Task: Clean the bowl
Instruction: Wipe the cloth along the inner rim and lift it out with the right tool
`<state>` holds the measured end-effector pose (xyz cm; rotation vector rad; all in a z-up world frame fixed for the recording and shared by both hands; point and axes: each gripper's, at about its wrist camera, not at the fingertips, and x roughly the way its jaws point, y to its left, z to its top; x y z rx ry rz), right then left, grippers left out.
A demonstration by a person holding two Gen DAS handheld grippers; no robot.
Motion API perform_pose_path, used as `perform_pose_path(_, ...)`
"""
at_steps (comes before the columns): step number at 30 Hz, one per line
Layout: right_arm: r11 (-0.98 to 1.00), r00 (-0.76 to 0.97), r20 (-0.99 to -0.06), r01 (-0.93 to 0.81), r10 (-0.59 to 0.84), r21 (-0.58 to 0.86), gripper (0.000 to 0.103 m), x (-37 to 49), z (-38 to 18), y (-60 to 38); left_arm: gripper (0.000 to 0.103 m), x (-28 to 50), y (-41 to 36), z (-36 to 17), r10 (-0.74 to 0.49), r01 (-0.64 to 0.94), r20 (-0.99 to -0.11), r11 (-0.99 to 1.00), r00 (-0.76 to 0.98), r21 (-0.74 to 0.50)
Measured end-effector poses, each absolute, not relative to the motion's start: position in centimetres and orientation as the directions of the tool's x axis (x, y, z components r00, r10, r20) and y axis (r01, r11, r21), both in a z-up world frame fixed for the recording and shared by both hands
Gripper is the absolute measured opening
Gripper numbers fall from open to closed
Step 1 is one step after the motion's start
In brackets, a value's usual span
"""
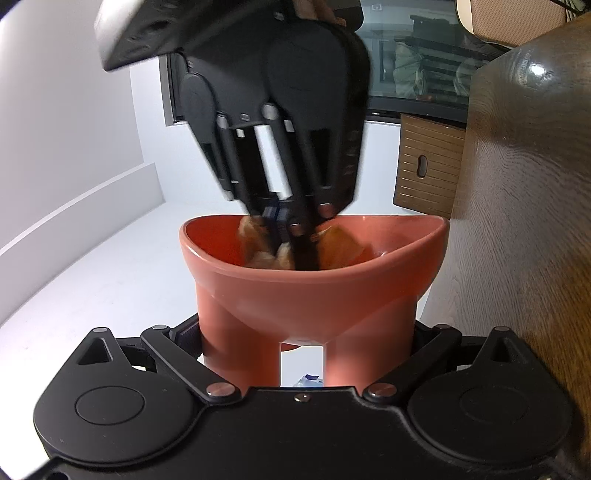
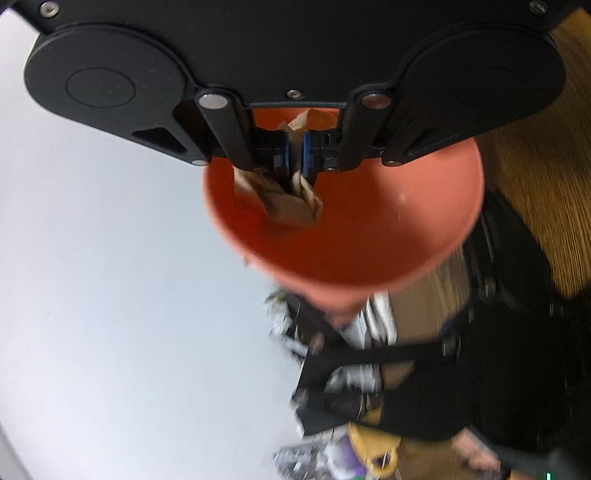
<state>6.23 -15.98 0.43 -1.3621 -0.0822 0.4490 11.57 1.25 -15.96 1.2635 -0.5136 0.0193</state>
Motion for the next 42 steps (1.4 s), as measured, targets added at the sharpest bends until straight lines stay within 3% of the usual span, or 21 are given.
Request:
perform_pose_path(5,0.094,0.899,-0.323,-0.364,0.297,-0.927,0.006,6.9,-0.6,-16.8,0.096,12.4,1.7,-14.8,-0.258,-0.281,0.37,0.323,0.892,0.904)
perform_pose_path(11,0.196,0.783,-0.455,-0.57,0.424,-0.798,0.006,5.8,0.5,-17.4,0.096,13.3,2.6,-13.1,-0.258,-0.282,0.37,0.323,0.892,0.904)
perform_pose_path(14,0.293,0.72,-0.434,-0.646,0.541,-0.705,0.006,5.2,2.0,-18.1,0.096,13.8,3.1,-12.2,-0.259,-0.285,0.373,0.32,0.891,0.903)
perform_pose_path(17,0.383,0.703,-0.354,-0.662,0.617,-0.645,0.006,5.1,3.2,-18.9,0.096,14.6,3.3,-11.3,-0.259,-0.287,0.374,0.319,0.891,0.903)
perform_pose_path(22,0.574,0.756,-0.233,-0.627,0.612,-0.527,0.006,7.9,3.7,-15.9,0.096,15.9,4.3,-9.4,-0.259,-0.292,0.378,0.316,0.889,0.903)
perform_pose_path(23,0.626,0.773,-0.218,-0.617,0.596,-0.477,0.006,8.6,3.8,-15.8,0.096,16.1,4.4,-9.0,-0.259,-0.29,0.377,0.317,0.889,0.903)
perform_pose_path(26,0.793,0.793,-0.25,-0.596,0.556,-0.127,0.006,12.3,3.4,-16.5,0.096,16.8,4.9,-7.7,-0.258,-0.286,0.373,0.32,0.891,0.903)
perform_pose_path(30,0.798,0.756,-0.282,-0.496,0.591,0.343,0.006,15.6,1.4,-18.5,0.096,17.6,4.9,-6.7,-0.259,-0.289,0.376,0.317,0.89,0.903)
perform_pose_path(37,0.691,0.707,-0.303,-0.355,0.639,0.629,0.006,16.3,-2.5,-19.8,0.096,19.3,6.0,-3.7,-0.259,-0.288,0.375,0.318,0.89,0.903)
perform_pose_path(42,0.594,0.656,-0.245,-0.383,0.714,0.708,0.008,15.0,-3.5,-14.5,0.096,20.3,5.9,-1.7,-0.263,-0.291,0.378,0.316,0.888,0.903)
